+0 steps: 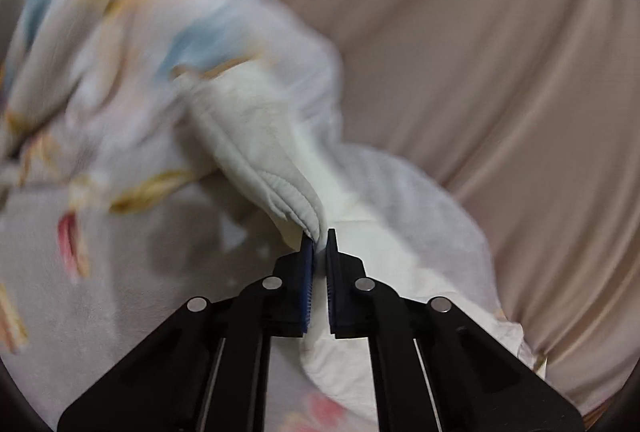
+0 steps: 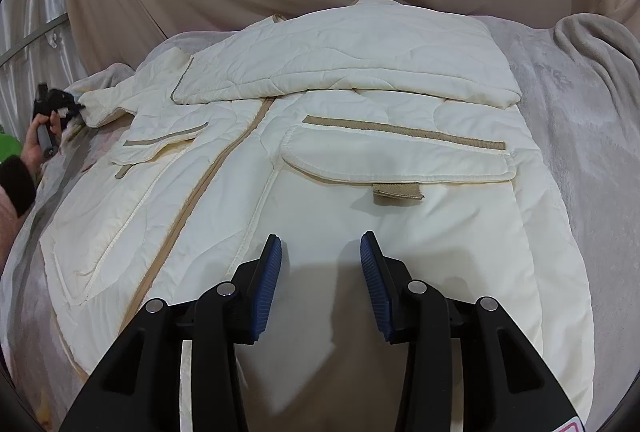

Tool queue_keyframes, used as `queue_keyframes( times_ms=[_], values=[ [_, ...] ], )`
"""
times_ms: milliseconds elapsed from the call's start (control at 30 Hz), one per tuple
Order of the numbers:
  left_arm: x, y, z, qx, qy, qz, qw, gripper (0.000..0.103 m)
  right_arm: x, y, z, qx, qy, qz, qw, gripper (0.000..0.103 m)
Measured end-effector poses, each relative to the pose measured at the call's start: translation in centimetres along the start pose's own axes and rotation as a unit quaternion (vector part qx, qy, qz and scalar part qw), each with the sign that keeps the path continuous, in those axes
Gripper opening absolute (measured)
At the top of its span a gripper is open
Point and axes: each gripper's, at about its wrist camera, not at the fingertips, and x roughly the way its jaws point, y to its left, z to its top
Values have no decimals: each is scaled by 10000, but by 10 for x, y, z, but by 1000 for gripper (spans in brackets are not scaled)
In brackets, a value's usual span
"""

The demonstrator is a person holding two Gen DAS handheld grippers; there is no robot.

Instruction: Fold large clothes

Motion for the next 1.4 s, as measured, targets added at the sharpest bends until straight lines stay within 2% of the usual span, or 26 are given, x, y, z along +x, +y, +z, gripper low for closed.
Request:
queue_keyframes(
  times_ms=[67,133,167,267,367,400,467,500,567,600,633,667,700,733,767,833,900,1000,1100,1167,1200,1233,1300,1333,1367,1400],
  values=[
    [-26,-56,-4,694,-246,-278,9969,4,0,1,0,5,-7,0,10000,41],
    [-54,-114,-18,1320,-437,-706,9878,4,1,1,0,16,-11,3,10000,42],
    [-66,-150,-32,1674,-468,-1011,9796,4,0,1,0,22,-16,15,10000,42],
    [-85,-241,-86,2605,-400,-1609,9511,4,0,1,0,58,-42,27,10000,43],
    [-81,-321,-170,3424,104,-2113,9154,5,-2,1,-1,90,-77,50,9999,45],
    [-74,-343,-203,3702,325,-2183,9024,5,-2,0,-1,106,-98,50,9999,46],
    [-54,-371,-260,4098,716,-2188,8826,6,-4,0,-1,147,-138,37,9998,47],
    [-41,-380,-296,4311,1025,-2172,8697,7,-5,-1,-1,182,-157,61,9997,48],
    [-15,-385,-349,4544,1562,-2042,8529,11,-6,-3,-1,244,-182,110,9995,50],
    [-9,-379,-367,4609,1764,-1984,8468,13,-6,-5,-1,271,-195,133,9994,52],
    [5,-373,-385,4617,2009,-1876,8434,20,-6,-5,-1,292,-206,157,9992,54],
    [12,-363,-394,4530,2151,-1827,8457,28,-7,-6,-2,315,-222,180,9991,55],
    [12,-350,-396,4381,2193,-1881,8512,32,-7,-7,-2,333,-235,192,9990,57],
    [8,-339,-392,4255,2199,-1935,8563,43,-8,-7,-2,352,-247,208,9989,58],
    [4,-328,-385,4105,2199,-2042,8611,55,-9,-8,-2,374,-260,222,9987,59],
    [-8,-299,-360,3819,2105,-2093,8752,67,-12,-11,-2,455,-277,226,9983,60],
    [-15,-271,-338,3692,2022,-1988,8851,72,-18,-17,-1,576,-265,136,9979,60],
    [-32,-204,-294,3417,1935,-1517,9071,80,-36,-29,1,660,-274,-449,9964,61],
    [-40,-133,-261,2918,2151,-1021,9263,80,-59,-54,-3,972,-299,-897,9908,67],
    [-44,-93,-255,2470,2421,-903,9339,80,-68,-75,-11,1338,-167,-966,9862,69],
    [-44,-85,-257,2277,2548,-946,9350,80,-70,-84,-16,1502,-72,-934,9842,69],
    [-47,-74,-259,2053,2778,-1040,9327,79,-68,-92,-21,1663,49,-875,9822,69],
    [-47,-65,-273,1769,3200,-1380,9204,65,-64,-102,-31,1942,307,-663,9782,67],
    [-49,-67,-281,1771,3323,-1481,9145,55,-63,-102,-34,1951,370,-575,9784,57],
    [-53,-69,-285,1910,3264,-1463,9141,41,-64,-97,-37,1865,392,-619,9797,51],
    [-57,-73,-288,2123,3174,-1467,9125,31,-64,-92,-36,1690,388,-699,9824,35]
  ],
)
